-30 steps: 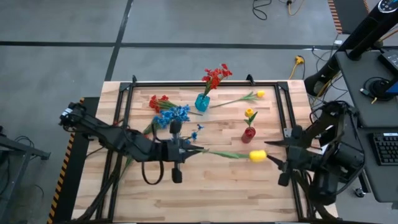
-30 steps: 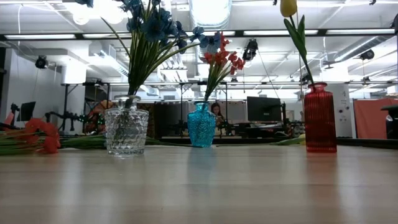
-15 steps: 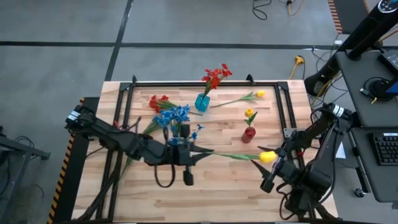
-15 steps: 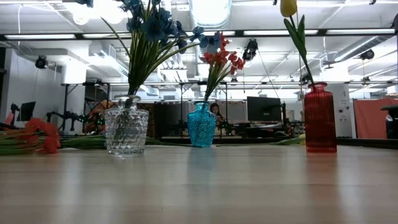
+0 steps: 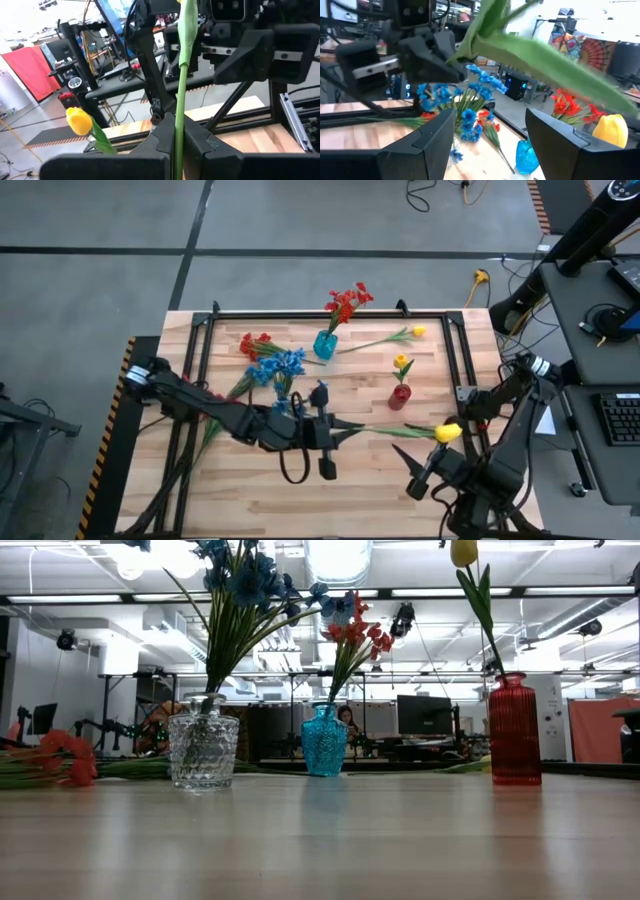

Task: Sort flowers into vase by color
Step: Put the bottom yellow flower into the red vase

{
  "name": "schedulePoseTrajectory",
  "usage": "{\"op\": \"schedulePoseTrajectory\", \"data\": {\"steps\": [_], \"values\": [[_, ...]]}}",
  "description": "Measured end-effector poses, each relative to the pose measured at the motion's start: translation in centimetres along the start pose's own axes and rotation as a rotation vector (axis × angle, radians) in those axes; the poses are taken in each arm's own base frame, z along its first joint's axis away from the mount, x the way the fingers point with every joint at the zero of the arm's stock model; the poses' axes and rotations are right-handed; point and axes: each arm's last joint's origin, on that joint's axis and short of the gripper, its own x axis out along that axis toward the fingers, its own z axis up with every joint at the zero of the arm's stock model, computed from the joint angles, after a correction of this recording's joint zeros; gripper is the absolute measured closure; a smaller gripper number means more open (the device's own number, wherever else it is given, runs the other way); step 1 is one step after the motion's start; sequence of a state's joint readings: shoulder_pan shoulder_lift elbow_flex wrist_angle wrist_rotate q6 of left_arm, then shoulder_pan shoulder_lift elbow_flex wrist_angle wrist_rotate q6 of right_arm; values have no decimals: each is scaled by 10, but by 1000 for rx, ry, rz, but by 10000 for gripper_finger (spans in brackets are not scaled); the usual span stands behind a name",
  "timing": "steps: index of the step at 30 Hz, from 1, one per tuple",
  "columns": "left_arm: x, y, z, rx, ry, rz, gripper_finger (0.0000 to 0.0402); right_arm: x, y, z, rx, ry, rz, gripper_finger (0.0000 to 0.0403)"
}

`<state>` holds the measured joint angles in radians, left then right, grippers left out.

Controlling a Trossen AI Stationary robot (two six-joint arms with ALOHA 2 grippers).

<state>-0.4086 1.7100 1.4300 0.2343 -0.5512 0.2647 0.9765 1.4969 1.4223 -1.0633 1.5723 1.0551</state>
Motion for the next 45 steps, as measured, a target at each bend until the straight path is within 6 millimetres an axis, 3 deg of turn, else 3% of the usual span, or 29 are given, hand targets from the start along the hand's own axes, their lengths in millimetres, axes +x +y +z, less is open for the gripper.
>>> {"op": "schedulePoseTrajectory", "data": {"steps": [11,20,28,36,45], "values": [[4,3,-2,-22,-7,3,401,27,8,17,-35,16,-86,170],[10,12,-7,-23,11,29,401,35,19,38,-64,22,-104,170],[10,11,-10,-21,7,-3,401,54,15,52,-49,56,-140,176],[10,10,-12,-11,8,-25,402,80,7,58,-43,134,-161,205],[11,11,-13,-32,18,-18,380,82,6,60,-20,139,-156,280]]}}
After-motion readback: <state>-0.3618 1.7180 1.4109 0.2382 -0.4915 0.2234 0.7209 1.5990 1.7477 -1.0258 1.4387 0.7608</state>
